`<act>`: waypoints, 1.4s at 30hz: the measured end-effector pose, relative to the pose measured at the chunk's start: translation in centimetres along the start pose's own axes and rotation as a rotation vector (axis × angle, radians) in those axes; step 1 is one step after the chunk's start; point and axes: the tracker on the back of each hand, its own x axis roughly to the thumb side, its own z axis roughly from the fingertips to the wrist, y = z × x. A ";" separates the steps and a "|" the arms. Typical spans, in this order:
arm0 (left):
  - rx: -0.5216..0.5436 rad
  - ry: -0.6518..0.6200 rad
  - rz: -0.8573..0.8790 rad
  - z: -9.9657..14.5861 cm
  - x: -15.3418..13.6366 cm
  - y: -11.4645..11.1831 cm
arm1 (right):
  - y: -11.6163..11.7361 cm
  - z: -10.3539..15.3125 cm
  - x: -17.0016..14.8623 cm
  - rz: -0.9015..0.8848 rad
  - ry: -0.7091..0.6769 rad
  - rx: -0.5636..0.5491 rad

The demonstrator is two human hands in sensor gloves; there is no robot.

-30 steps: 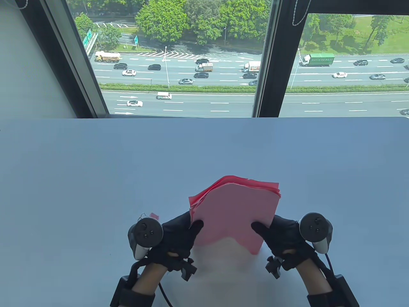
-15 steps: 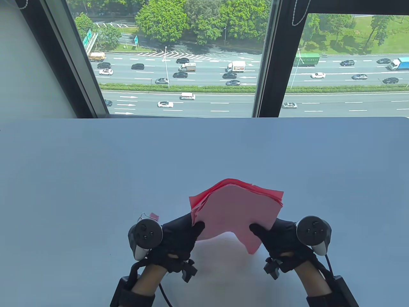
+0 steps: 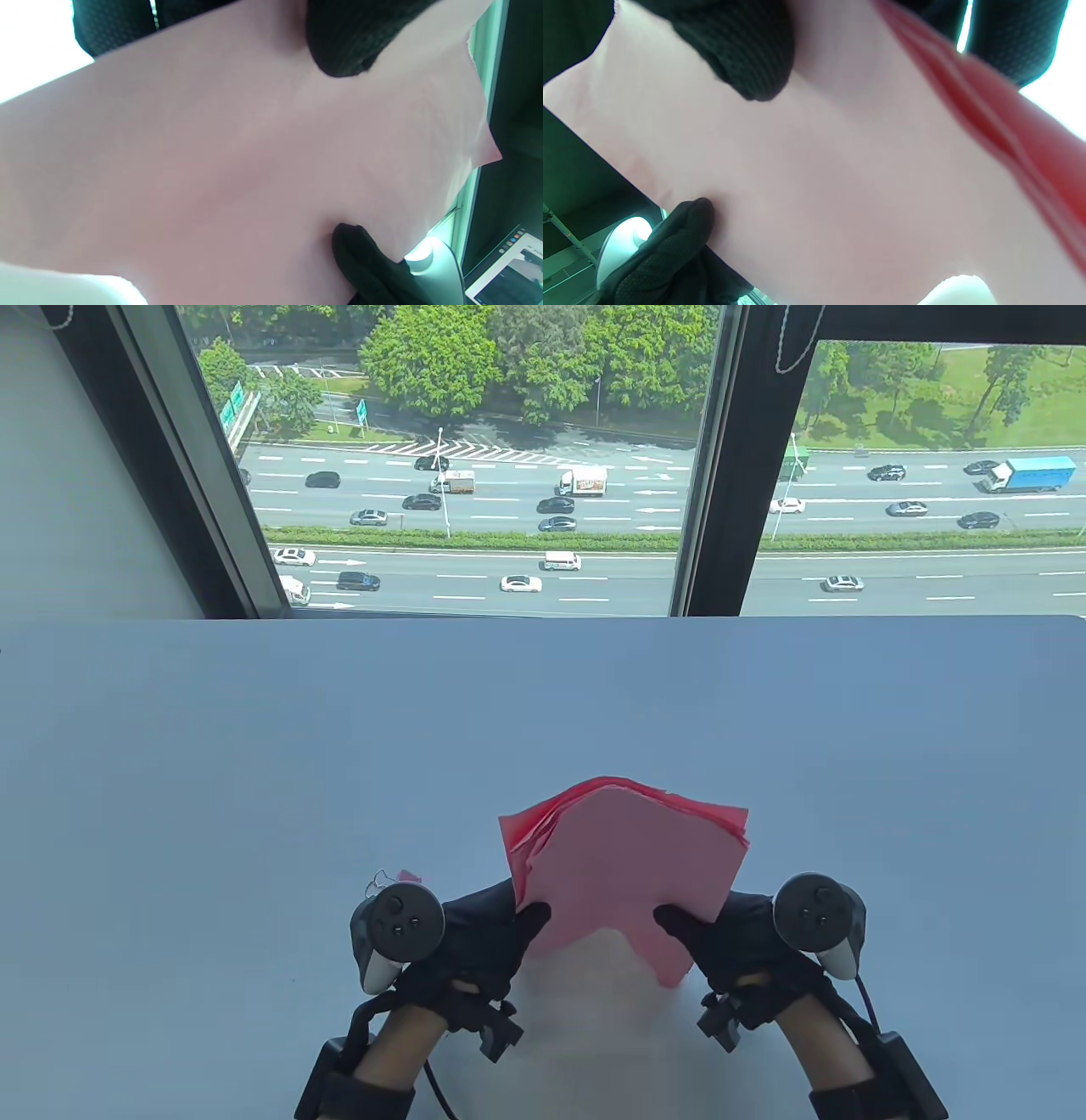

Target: Clip paper with binder clip (Left hand to clip)

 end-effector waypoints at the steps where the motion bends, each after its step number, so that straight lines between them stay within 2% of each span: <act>1: 0.003 -0.003 -0.019 -0.1 0.1 0.0 | -0.1 0.0 0.2 0.010 -0.011 -0.014; 4: -0.070 0.091 -0.087 0.0 -0.6 -0.1 | 0.4 -0.1 -0.5 0.034 0.035 0.054; 5: -0.034 0.040 -0.076 -0.1 -0.7 0.1 | 0.4 -0.1 -0.7 0.013 0.038 0.063; 9: 0.013 0.002 -0.036 0.0 0.0 0.4 | 0.1 0.0 0.0 -0.006 -0.006 0.008; 10: -0.002 0.007 -0.033 -0.1 0.0 0.3 | 0.1 0.0 0.1 0.007 -0.013 0.000; 12: -0.093 0.088 -0.042 -0.2 -0.6 0.0 | 0.6 -0.1 -0.4 0.035 0.023 0.058; 13: -0.096 0.056 -0.038 -0.1 -0.9 -0.1 | 0.7 -0.1 -0.8 0.035 0.047 0.099; 14: -0.044 0.053 -0.028 -0.2 -1.0 0.0 | 0.6 -0.1 -0.9 0.008 0.043 0.078; 17: -0.012 0.074 0.033 -0.2 -1.2 0.6 | -0.1 -0.2 -1.0 0.011 0.045 0.034; 19: -0.015 0.092 0.087 -0.3 -1.5 0.8 | -0.5 -0.2 -1.4 0.004 0.062 0.002; 26: -0.019 0.145 0.158 -0.3 -2.3 1.2 | -1.3 -0.3 -2.8 -0.127 0.121 -0.001; 28: -0.042 0.168 0.170 -0.4 -2.5 1.4 | -1.5 -0.4 -2.7 -0.177 0.121 0.011; 32: -0.170 0.198 0.124 -0.4 -2.4 1.6 | -1.8 -0.4 -2.5 -0.139 0.119 -0.001; 33: -0.163 0.187 0.112 -0.4 -2.4 1.6 | -1.8 -0.3 -2.5 -0.140 0.118 0.001; 35: -0.139 0.198 0.196 -0.4 -2.5 1.5 | -1.7 -0.3 -2.7 -0.149 0.115 -0.006; 40: -0.077 0.241 0.295 -0.2 -3.5 2.0 | -1.2 -0.2 -3.6 -0.146 0.223 0.120; 42: -0.036 0.256 0.349 -0.1 -3.8 2.3 | -1.1 -0.3 -3.9 -0.125 0.228 0.118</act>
